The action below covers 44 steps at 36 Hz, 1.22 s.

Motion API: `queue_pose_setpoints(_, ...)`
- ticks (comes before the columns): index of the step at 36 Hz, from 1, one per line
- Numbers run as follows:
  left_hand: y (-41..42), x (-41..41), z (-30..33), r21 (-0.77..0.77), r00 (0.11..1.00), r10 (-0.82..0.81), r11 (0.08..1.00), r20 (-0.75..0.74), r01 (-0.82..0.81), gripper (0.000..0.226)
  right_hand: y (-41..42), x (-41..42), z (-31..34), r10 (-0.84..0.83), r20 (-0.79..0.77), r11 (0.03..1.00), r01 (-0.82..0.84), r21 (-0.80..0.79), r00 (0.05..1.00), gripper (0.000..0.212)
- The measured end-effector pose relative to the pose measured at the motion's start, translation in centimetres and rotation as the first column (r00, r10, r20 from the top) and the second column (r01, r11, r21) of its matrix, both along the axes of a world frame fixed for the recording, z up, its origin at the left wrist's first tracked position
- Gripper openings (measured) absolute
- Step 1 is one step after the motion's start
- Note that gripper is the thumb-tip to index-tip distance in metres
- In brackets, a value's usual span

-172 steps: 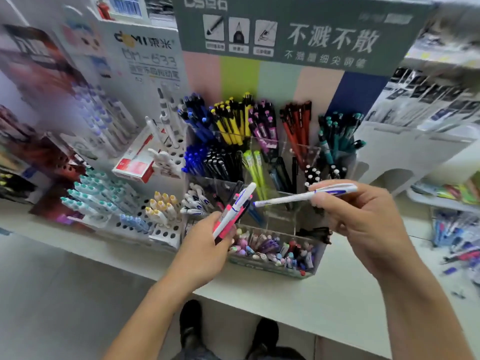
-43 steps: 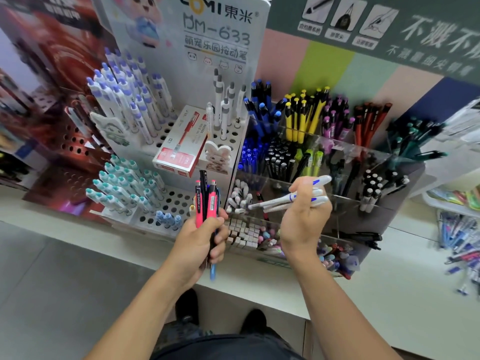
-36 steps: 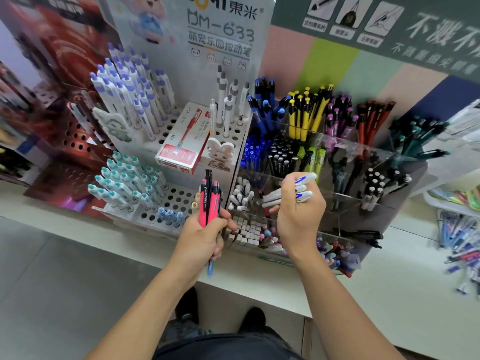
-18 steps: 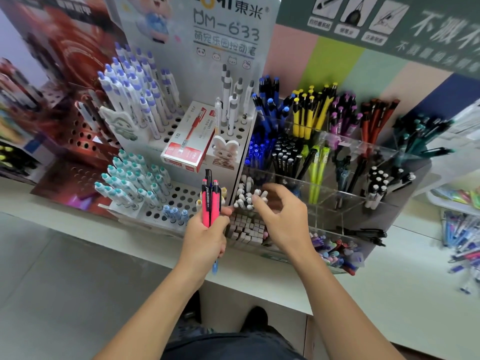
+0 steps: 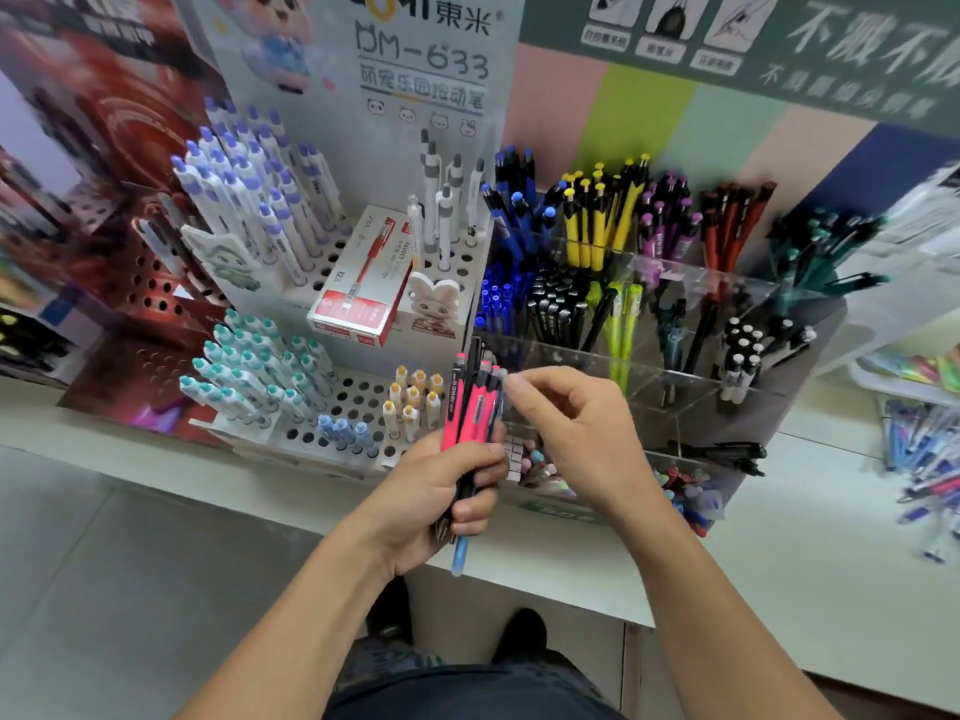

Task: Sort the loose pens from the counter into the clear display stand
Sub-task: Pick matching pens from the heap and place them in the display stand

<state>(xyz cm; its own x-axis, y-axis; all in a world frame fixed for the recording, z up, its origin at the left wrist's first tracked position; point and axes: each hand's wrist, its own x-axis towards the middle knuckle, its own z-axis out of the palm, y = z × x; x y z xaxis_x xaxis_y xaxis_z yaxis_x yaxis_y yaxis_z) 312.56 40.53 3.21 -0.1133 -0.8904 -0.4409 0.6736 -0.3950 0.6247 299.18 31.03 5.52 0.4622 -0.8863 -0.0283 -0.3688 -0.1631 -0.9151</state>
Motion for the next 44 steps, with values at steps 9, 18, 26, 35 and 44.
queue_pose_setpoints(9, -1.7, -2.9, 0.4, -0.101, 0.852, 0.047, 0.995, 0.522, 0.007, 0.016, 0.9, -1.1, 0.2, -0.086, 0.148, 0.972, 0.050, 0.231, 0.985, 0.009)
queue_pose_setpoints(18, -1.8, -4.2, 0.4, -0.092, 0.848, 0.070, 0.995, 0.525, -0.025, 0.019, 1.3, -2.8, 0.0, -0.261, 0.295, 0.871, 0.093, 0.482, 0.919, 0.021)
queue_pose_setpoints(26, -1.9, -4.9, -1.1, -0.106, 0.333, 0.085, 0.993, 0.939, 0.045, 0.006, 0.7, -3.7, 1.4, -0.195, 0.207, 0.906, 0.095, 0.412, 0.959, 0.018)
queue_pose_setpoints(35, -1.8, -5.4, -0.6, -0.055, 0.197, 0.022, 0.985, 0.980, 0.163, 0.017, 0.7, -4.4, 0.7, -0.088, 0.097, 0.926, 0.046, 0.375, 0.991, 0.019)
queue_pose_setpoints(44, -1.6, -5.1, -0.4, -0.096, 0.777, 0.054, 0.995, 0.627, 0.008, 0.021, 0.5, -4.5, -0.3, -0.167, 0.133, 0.924, 0.108, 0.367, 0.977, 0.021)
